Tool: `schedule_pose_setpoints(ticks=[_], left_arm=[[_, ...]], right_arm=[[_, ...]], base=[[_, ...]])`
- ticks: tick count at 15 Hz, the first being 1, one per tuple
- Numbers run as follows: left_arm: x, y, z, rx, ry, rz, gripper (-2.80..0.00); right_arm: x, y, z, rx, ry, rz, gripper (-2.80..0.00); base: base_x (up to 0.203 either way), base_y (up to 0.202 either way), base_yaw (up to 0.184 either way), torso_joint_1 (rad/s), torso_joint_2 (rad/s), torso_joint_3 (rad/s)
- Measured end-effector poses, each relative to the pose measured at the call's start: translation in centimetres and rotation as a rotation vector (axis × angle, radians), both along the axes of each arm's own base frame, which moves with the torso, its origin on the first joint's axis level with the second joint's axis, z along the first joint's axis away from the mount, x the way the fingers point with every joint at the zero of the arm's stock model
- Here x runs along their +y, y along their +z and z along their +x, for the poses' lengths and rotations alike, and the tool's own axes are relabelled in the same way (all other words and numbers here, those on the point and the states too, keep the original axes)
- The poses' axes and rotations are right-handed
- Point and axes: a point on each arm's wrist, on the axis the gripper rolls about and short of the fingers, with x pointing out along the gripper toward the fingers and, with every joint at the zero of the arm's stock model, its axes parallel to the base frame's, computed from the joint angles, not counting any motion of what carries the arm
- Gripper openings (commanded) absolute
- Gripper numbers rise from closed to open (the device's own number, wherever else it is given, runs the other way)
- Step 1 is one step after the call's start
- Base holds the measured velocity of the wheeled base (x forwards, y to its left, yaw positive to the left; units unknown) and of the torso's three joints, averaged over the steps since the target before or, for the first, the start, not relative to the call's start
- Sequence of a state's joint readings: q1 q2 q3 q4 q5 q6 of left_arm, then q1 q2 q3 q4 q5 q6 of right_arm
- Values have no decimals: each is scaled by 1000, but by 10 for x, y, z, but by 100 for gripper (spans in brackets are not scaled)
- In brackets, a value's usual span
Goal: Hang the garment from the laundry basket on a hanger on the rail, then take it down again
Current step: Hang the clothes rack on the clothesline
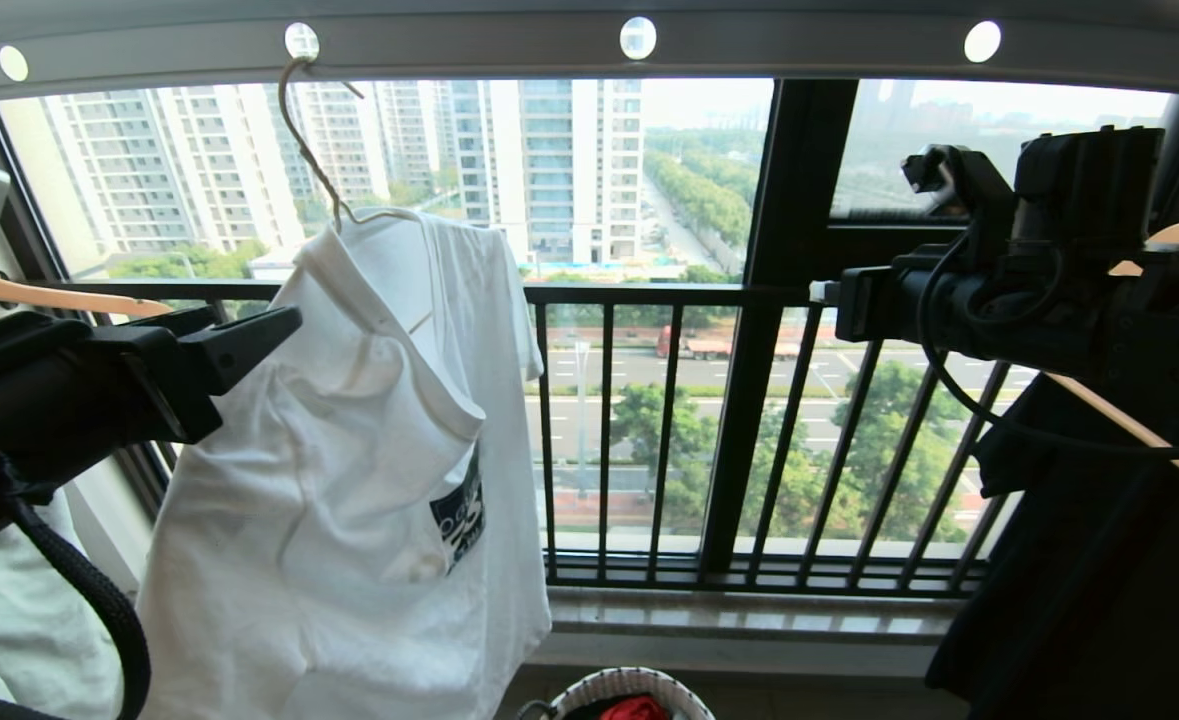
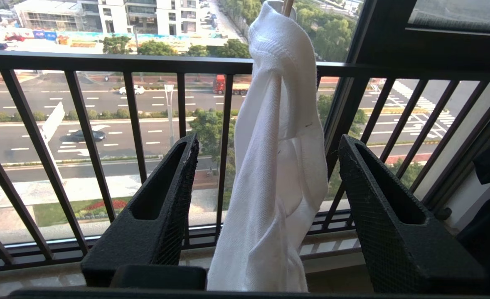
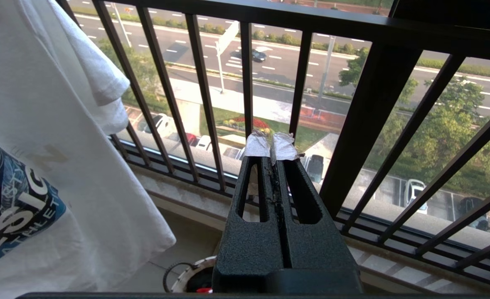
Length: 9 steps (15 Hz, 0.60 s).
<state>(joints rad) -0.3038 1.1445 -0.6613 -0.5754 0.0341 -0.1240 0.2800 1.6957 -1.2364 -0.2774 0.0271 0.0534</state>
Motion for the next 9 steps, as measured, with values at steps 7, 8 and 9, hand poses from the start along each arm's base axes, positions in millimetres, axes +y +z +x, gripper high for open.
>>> schedule_pose_setpoints(ticks=[7, 8, 9], left_arm=[[11, -9, -38, 170, -7, 53, 0], [14, -9, -46, 214, -5, 66, 0], [18, -9, -58, 258, -3, 80, 0]], right_arm=[[-2, 1, 0, -4, -7, 2, -280], [-2, 2, 0, -4, -7, 3, -280], [-2, 2, 0, -5, -7, 3, -280]], base=[[0, 0, 0, 0, 0, 0], [0, 0, 0, 0, 0, 0], [0, 0, 0, 0, 0, 0]])
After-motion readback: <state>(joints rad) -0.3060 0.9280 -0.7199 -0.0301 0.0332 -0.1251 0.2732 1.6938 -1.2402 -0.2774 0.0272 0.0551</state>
